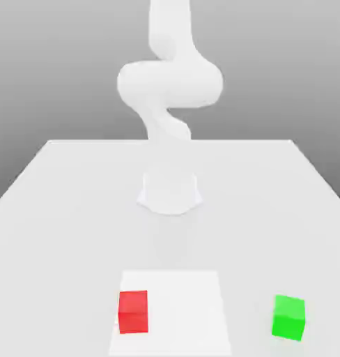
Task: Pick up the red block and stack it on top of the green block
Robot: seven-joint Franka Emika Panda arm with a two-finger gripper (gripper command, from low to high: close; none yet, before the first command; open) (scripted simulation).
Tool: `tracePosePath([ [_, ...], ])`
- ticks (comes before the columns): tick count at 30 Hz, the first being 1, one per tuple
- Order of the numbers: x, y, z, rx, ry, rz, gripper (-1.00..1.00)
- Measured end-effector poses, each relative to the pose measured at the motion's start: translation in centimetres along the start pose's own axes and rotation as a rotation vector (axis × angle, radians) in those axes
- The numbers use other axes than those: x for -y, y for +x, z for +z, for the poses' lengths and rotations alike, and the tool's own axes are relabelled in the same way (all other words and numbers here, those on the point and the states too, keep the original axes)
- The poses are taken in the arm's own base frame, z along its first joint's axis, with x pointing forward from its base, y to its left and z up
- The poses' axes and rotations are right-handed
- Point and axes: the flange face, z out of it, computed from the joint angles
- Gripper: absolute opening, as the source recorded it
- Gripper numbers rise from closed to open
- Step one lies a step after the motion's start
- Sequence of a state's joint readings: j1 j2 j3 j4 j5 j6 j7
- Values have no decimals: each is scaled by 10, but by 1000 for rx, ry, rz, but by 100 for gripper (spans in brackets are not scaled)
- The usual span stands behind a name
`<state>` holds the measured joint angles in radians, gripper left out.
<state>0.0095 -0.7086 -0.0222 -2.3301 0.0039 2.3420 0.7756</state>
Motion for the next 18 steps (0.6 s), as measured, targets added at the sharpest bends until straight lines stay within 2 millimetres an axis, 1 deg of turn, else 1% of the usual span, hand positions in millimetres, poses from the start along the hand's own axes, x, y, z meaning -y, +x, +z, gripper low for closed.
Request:
tracePosePath([
  [4,-21,-3,89,100,-84,-10,0],
  [9,-59,-23,188,216,-190,-22,0],
  [14,-111,-57,273,328,-298,-35,0],
  [18,-162,-92,328,414,-389,-44,0],
])
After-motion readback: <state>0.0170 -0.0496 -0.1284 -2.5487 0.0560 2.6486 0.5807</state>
